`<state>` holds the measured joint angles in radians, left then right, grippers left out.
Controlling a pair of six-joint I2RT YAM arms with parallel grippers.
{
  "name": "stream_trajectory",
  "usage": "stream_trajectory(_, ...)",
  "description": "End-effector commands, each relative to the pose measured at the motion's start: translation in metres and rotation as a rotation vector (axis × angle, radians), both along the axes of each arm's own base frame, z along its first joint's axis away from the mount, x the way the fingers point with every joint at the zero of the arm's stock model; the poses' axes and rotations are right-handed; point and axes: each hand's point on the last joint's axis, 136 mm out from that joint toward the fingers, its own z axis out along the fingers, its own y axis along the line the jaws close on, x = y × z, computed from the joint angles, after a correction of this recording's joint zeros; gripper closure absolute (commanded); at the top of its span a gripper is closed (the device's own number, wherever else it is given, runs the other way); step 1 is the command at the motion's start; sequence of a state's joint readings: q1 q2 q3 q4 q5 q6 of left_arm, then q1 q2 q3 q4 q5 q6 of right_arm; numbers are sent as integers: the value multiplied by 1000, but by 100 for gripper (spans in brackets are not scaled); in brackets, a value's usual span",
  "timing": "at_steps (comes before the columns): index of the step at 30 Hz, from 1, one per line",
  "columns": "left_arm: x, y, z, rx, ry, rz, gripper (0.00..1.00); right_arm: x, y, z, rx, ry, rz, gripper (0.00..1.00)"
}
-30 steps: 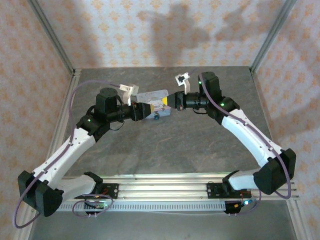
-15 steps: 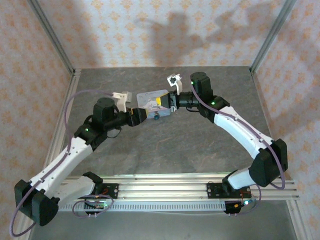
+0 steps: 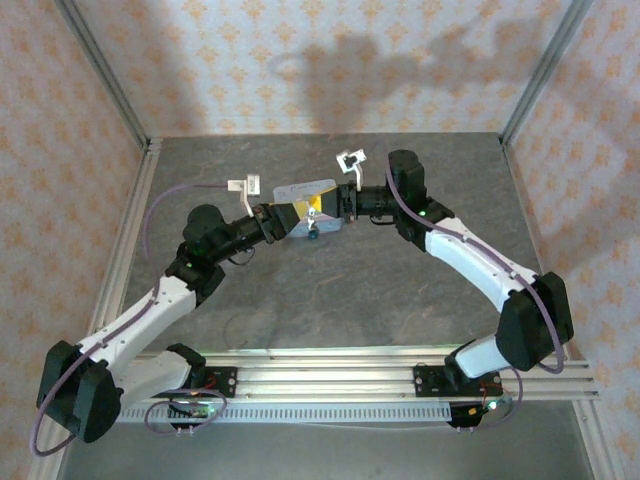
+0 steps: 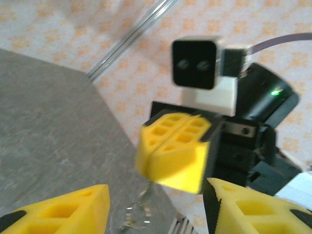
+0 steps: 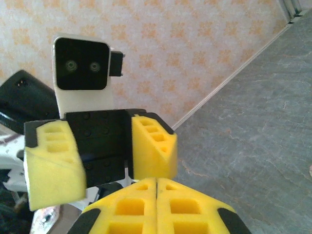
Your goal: Unlock a padlock with a key
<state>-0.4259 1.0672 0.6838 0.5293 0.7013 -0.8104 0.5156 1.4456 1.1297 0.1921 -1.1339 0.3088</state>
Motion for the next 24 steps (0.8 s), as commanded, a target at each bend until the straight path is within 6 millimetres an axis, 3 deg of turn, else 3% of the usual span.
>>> stream_trajectory(1, -8, -5, 20, -89, -66, -48, 49, -9, -5, 37, 106, -76, 17, 100)
stream_trajectory(13, -3, -16, 4, -78, -17, -63, 52, -8, -8, 45, 153, -72, -28, 100)
stream_trajectory(24, -6, -19, 14, -100, -26, -80, 58, -14, -3, 45, 146, -76, -20, 100)
